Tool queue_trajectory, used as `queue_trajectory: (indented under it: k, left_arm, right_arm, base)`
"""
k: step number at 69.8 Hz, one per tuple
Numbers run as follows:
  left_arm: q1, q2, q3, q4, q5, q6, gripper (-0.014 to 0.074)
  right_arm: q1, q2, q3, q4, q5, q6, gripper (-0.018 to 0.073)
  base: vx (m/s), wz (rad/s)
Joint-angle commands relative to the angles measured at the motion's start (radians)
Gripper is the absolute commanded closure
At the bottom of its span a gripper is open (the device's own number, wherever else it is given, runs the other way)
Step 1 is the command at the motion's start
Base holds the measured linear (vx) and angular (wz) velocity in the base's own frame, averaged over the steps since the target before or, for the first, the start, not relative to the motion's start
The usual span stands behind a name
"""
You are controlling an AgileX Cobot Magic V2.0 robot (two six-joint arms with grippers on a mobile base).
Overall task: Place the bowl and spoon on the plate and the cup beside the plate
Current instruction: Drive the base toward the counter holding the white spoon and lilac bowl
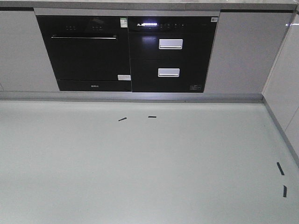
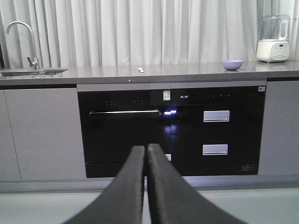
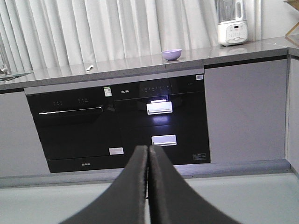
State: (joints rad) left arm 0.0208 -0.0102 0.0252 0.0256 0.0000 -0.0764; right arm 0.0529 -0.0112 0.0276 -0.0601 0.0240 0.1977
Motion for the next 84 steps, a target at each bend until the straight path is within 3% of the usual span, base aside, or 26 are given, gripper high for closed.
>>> queue_trajectory:
  k: [1,84]
  left_arm:
    - [-0.001,-0.015,-0.007,-0.004,-0.07,-0.006,0.0603]
    - [-0.001,-0.015,-0.007,-0.004,-0.07,-0.006,0.0603]
  right_arm:
    - [-0.001,-0.01,0.004,-0.003,-0.073,-0.006,0.057]
    - [-0.001,-0.01,0.004,-0.003,-0.076,-0.006,0.057]
  base:
    - [0.15,0.06]
    - [0.26,-0.04]
